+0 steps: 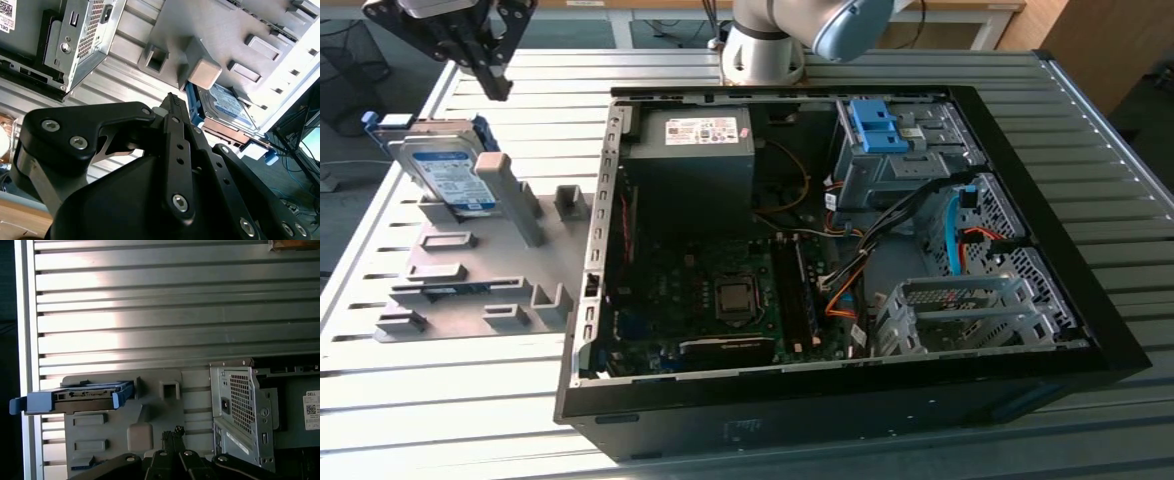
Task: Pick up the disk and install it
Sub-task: 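Reach for the disk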
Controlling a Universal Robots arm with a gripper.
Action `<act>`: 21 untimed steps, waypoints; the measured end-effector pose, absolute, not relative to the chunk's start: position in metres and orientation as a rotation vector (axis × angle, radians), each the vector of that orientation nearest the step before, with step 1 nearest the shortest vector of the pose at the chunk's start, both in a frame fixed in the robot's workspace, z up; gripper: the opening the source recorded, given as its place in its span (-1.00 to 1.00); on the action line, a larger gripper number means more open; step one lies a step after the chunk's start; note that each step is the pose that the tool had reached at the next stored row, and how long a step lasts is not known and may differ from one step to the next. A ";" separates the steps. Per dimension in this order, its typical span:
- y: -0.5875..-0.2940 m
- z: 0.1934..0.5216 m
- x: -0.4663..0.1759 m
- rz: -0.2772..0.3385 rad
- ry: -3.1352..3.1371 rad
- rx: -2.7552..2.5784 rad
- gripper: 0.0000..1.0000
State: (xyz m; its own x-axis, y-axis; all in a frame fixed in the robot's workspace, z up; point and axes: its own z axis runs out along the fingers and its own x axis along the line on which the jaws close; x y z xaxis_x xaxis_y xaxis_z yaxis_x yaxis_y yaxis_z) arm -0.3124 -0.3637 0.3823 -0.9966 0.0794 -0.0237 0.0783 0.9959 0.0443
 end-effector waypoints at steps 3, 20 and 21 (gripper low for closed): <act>-0.363 0.382 -0.315 0.068 3.113 0.123 -0.79; -0.360 0.381 -0.323 0.067 3.113 0.123 -0.79; -0.360 0.381 -0.323 0.068 3.113 0.123 -0.79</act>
